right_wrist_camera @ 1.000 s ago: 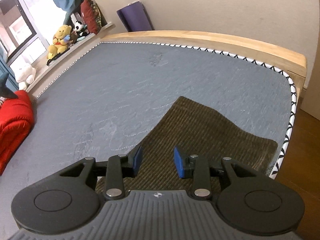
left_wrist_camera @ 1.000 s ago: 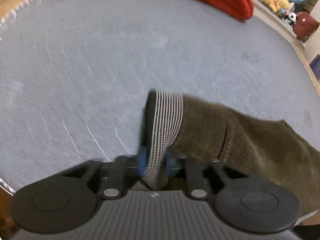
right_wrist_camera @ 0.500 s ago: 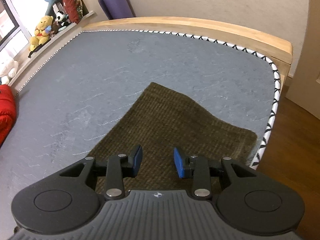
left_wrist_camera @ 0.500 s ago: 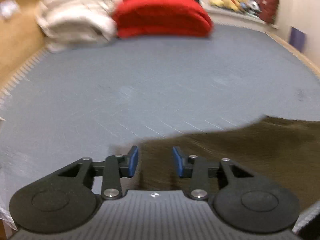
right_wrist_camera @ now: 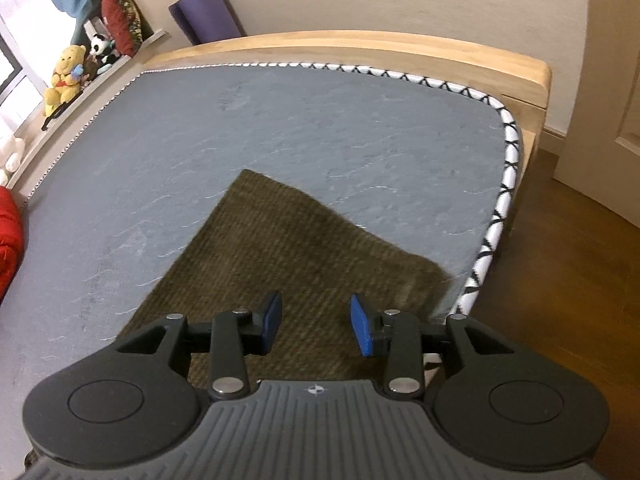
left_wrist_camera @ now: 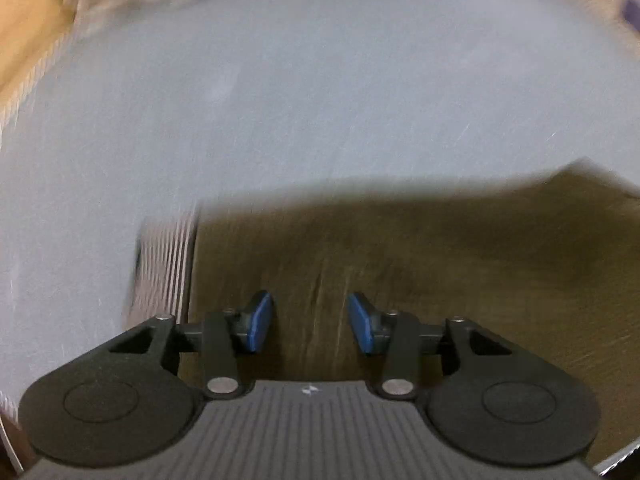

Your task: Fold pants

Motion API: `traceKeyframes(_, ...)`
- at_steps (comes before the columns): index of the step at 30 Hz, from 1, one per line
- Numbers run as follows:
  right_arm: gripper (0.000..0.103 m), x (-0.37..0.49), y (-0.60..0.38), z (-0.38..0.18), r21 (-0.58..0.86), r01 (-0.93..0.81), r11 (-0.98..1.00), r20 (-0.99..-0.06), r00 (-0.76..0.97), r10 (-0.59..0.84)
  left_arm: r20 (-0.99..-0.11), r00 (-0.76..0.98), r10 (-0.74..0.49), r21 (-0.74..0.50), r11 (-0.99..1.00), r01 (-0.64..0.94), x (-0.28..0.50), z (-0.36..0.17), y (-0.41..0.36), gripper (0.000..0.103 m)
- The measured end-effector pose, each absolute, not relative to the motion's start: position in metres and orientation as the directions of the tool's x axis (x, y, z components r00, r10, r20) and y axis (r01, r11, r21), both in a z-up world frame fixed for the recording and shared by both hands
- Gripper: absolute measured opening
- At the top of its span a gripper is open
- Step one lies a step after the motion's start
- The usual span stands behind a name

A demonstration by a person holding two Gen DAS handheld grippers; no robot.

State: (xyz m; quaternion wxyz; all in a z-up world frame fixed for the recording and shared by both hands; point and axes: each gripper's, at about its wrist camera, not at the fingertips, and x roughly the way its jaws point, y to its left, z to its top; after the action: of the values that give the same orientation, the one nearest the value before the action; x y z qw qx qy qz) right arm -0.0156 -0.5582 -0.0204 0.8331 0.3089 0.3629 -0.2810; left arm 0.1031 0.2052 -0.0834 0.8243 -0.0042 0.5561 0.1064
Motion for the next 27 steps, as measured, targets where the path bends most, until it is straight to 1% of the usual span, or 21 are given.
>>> traceKeyframes(1, 0.04, -0.018, -0.562, -0.021, 0.317, 0.698, 0.642, -0.779, 0.578, -0.244, -0.913, 0.369, 0.175, 0.099, 0.972, -0.214, 0.107, -0.077, 0.205, 0.051)
traceKeyframes(2, 0.041, -0.022, -0.566, -0.022, 0.325, 0.706, 0.629, -0.778, 0.577, -0.246, -0.901, 0.391, 0.187, 0.115, 0.973, -0.202, 0.108, -0.069, 0.199, 0.051)
traceKeyframes(3, 0.043, -0.026, -0.572, -0.023, 0.337, 0.715, 0.613, -0.778, 0.578, -0.247, -0.877, 0.44, 0.194, 0.131, 0.977, -0.17, 0.106, -0.06, 0.19, 0.051)
traceKeyframes(5, 0.043, -0.033, -0.582, -0.027, 0.36, 0.733, 0.577, -0.78, 0.576, -0.245, -0.821, 0.538, 0.194, 0.155, 0.981, -0.117, 0.094, -0.038, 0.168, 0.057)
traceKeyframes(7, 0.043, -0.04, -0.593, -0.034, 0.386, 0.75, 0.538, -0.786, 0.572, -0.234, -0.781, 0.607, 0.146, 0.122, 0.989, -0.08, 0.093, -0.027, 0.153, 0.06)
traceKeyframes(8, 0.043, -0.044, -0.599, -0.038, 0.397, 0.758, 0.518, -0.791, 0.569, -0.226, -0.772, 0.625, 0.113, 0.095, 0.994, -0.061, 0.089, -0.023, 0.145, 0.06)
traceKeyframes(11, 0.043, -0.048, -0.611, -0.049, 0.4, 0.784, 0.474, -0.81, 0.544, -0.218, -0.77, 0.636, 0.044, 0.06, 0.998, 0.003, 0.083, -0.02, 0.127, 0.06)
traceKeyframes(15, 0.044, -0.043, -0.621, -0.064, 0.418, 0.795, 0.439, -0.829, 0.532, -0.174, -0.775, 0.631, 0.04, 0.099, 0.993, 0.059, 0.1, -0.041, 0.109, 0.06)
traceKeyframes(17, 0.044, -0.037, -0.624, -0.071, 0.419, 0.798, 0.433, -0.839, 0.523, -0.153, -0.777, 0.628, 0.039, 0.098, 0.993, 0.06, 0.11, -0.047, 0.103, 0.06)
traceKeyframes(20, 0.043, -0.026, -0.627, -0.077, 0.415, 0.804, 0.425, -0.845, 0.515, -0.148, -0.78, 0.625, 0.032, 0.075, 0.996, 0.042, 0.112, -0.046, 0.116, 0.06)
traceKeyframes(22, 0.045, -0.021, -0.627, -0.079, 0.413, 0.803, 0.43, -0.845, 0.514, -0.149, -0.781, 0.624, 0.021, 0.057, 0.998, 0.038, 0.099, -0.036, 0.121, 0.06)
traceKeyframes(24, 0.046, -0.014, -0.628, -0.082, 0.388, 0.809, 0.442, -0.856, 0.494, -0.152, -0.781, 0.625, 0.014, 0.049, 0.998, 0.039, 0.099, -0.033, 0.121, 0.06)
traceKeyframes(27, 0.046, -0.012, -0.631, -0.085, 0.395, 0.82, 0.414, -0.855, 0.493, -0.162, -0.78, 0.626, 0.011, 0.048, 0.998, 0.042, 0.101, -0.031, 0.121, 0.06)
